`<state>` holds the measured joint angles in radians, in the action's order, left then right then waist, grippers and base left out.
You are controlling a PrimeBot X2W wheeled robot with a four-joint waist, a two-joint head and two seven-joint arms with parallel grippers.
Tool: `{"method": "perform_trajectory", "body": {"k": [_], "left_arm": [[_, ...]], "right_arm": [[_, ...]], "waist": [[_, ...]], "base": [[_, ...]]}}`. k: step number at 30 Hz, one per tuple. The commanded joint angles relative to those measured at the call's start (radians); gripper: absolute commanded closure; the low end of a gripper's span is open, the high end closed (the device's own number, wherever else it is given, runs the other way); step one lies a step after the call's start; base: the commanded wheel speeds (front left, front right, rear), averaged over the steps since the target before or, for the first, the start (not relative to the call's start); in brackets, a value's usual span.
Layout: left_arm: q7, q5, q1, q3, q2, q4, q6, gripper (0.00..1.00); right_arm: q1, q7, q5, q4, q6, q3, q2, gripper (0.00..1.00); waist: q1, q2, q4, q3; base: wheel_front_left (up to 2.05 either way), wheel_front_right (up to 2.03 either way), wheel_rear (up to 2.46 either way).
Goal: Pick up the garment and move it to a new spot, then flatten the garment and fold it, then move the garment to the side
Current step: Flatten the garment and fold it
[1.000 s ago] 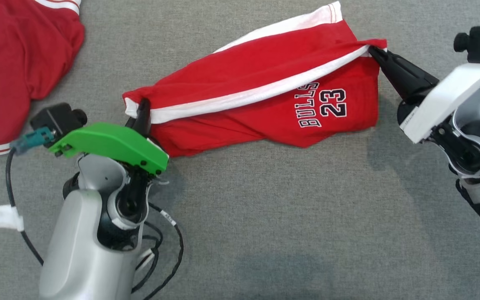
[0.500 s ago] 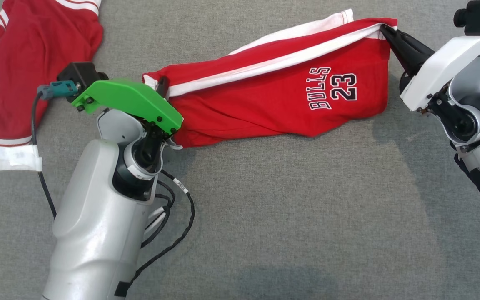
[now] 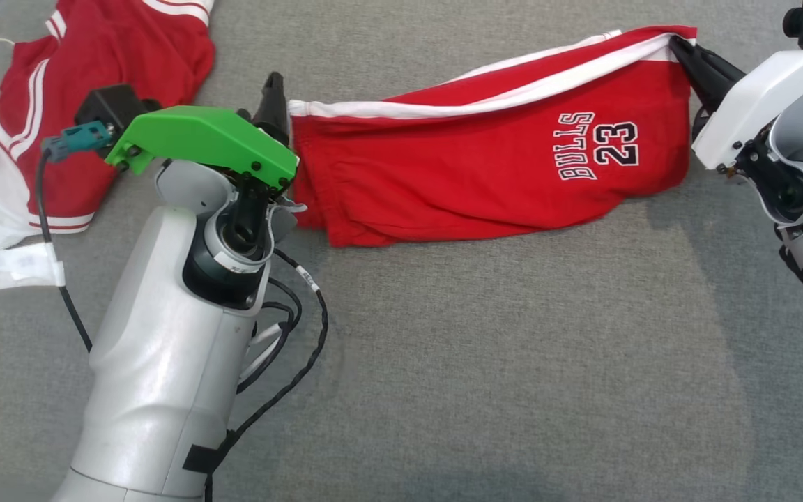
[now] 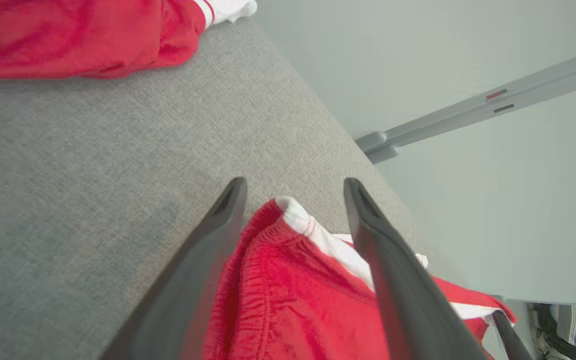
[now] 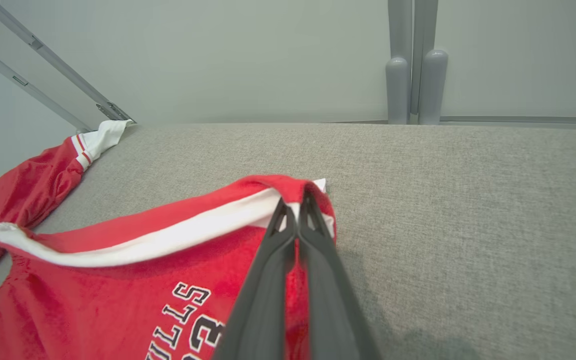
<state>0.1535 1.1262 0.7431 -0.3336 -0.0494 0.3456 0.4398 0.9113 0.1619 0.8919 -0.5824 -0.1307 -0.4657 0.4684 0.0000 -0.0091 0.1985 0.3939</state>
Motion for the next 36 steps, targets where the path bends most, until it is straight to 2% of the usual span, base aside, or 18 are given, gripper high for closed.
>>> {"method": "perform_trajectory", "body": {"k": [1, 6, 9, 12, 15, 20, 25, 26, 27, 28, 36], "left_arm": [[-0.03, 0.01, 0.02, 0.0, -0.002, 0.009, -0.004, 0.0], [-0.106, 0.019, 0.035, -0.031, -0.003, 0.041, -0.025, 0.0], [-0.149, -0.001, 0.031, -0.08, -0.002, 0.043, -0.064, 0.0], [-0.208, -0.073, -0.009, -0.151, -0.013, 0.017, -0.112, 0.0], [-0.276, -0.172, -0.058, -0.234, -0.046, -0.022, -0.133, 0.0], [-0.355, -0.301, -0.138, -0.326, -0.102, -0.097, -0.111, 0.0], [-0.39, -0.374, -0.215, -0.347, -0.158, -0.182, -0.074, 0.0], [-0.395, -0.383, -0.231, -0.345, -0.171, -0.202, -0.065, 0.0], [-0.403, -0.406, -0.266, -0.334, -0.196, -0.239, -0.044, 0.0], [-0.406, -0.417, -0.283, -0.328, -0.209, -0.257, -0.034, 0.0], [-0.419, -0.493, -0.422, -0.283, -0.312, -0.398, 0.021, 0.0]], "right_arm": [[0.021, 0.001, -0.016, -0.026, 0.0, 0.005, 0.007, 1.0], [0.036, 0.008, -0.04, -0.09, 0.0, 0.011, 0.009, 1.0], [0.04, 0.016, -0.055, -0.128, 0.0, 0.017, 0.014, 1.0], [0.034, 0.011, -0.068, -0.152, 0.0, 0.023, 0.02, 1.0], [0.025, 0.023, -0.073, -0.171, 0.0, 0.03, 0.03, 1.0], [0.028, 0.037, -0.085, -0.191, 0.0, 0.047, 0.048, 1.0], [0.024, 0.044, -0.112, -0.218, 0.0, 0.06, 0.062, 1.0], [0.022, 0.035, -0.124, -0.222, 0.0, 0.063, 0.064, 0.92], [0.017, 0.025, -0.139, -0.231, 0.0, 0.07, 0.059, 0.35], [0.015, 0.014, -0.15, -0.231, 0.0, 0.072, 0.057, 0.0], [0.003, -0.011, -0.206, -0.21, 0.0, 0.067, 0.055, 0.0]], "waist": [[0.0, 0.0091, 0.017, -0.01], [0.0, 0.0091, 0.046, -0.008], [0.0, 0.0091, 0.068, -0.004], [0.0, 0.0091, 0.091, -0.008], [0.0, 0.0091, 0.118, -0.014], [0.0, 0.0091, 0.157, -0.021], [0.0, 0.0091, 0.176, -0.029], [0.0, 0.0091, 0.179, -0.032], [0.0, 0.0091, 0.181, -0.038], [0.0, 0.0091, 0.18, -0.042], [0.0, 0.0091, 0.147, -0.053]], "base": [[0.0, 0.0, 0.0], [0.0, 0.0, 0.0], [0.0, 0.0, 0.0], [0.0, 0.0, 0.0], [0.0, 0.0, 0.0], [0.0, 0.0, 0.0], [0.0, 0.0, 0.0], [0.0, 0.0, 0.0], [0.0, 0.0, 0.0], [0.0, 0.0, 0.0], [0.0, 0.0, 0.0]]}}
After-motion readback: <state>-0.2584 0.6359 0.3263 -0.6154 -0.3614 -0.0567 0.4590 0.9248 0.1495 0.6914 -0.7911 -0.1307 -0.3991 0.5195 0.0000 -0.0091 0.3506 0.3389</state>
